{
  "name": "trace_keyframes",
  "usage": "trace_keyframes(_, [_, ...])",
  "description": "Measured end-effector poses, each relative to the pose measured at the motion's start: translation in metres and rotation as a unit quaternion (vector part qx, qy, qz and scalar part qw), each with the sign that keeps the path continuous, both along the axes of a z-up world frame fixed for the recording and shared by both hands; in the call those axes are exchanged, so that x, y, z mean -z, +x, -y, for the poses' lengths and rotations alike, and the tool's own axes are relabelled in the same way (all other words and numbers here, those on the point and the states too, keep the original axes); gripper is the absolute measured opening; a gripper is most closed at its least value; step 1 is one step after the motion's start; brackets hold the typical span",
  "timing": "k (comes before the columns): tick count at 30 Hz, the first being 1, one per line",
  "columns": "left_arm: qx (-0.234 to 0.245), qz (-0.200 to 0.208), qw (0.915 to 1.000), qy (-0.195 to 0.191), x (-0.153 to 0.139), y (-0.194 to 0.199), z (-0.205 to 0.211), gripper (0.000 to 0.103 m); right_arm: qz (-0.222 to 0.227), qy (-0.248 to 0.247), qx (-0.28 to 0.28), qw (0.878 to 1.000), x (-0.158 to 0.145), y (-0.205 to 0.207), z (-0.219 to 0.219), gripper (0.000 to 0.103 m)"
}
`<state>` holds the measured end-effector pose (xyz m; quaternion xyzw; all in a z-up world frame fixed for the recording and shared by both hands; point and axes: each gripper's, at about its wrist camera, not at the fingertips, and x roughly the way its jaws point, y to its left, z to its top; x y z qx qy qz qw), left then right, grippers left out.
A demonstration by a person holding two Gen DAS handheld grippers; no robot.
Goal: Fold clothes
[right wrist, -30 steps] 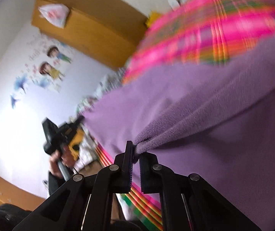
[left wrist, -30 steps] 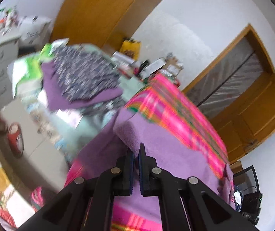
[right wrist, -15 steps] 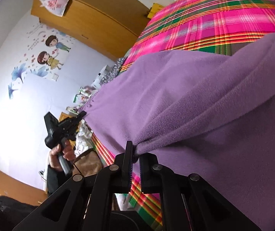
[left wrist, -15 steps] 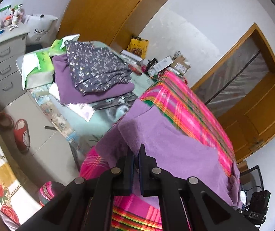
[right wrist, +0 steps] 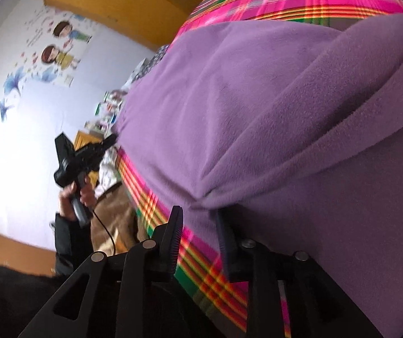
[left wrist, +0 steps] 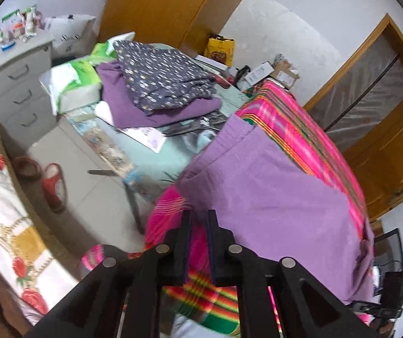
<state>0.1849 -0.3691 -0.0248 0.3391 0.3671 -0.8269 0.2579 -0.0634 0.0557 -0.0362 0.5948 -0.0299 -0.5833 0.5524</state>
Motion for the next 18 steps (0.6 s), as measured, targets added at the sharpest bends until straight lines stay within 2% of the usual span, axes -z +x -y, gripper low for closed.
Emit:
trace_keyframes(4, [0.001,-0.009,0.9997,-0.022,-0.016,-0.007,-0.004,0.01,-0.038,-0.031,-0.009,0.999,-0.022,-0.004,-0.008,0.027])
trace_keyframes(8, [0.009,-0.027,0.9987,-0.042,-0.034,-0.021,-0.008,0.01,-0.084,-0.07,0.014,0.994,-0.044,-0.015,-0.013,0.027])
trace_keyframes(13, [0.055,-0.034,0.9964,-0.055,-0.042,-0.065,-0.015,0.01,-0.104,-0.035,0.051,0.993,-0.026,-0.025,0.001,0.027])
trace_keyframes(18, [0.066,-0.021,0.9947,-0.077,-0.042,-0.095,-0.002,0.013,-0.082,-0.01,0.062,0.995,-0.002,-0.034,-0.007,0.026])
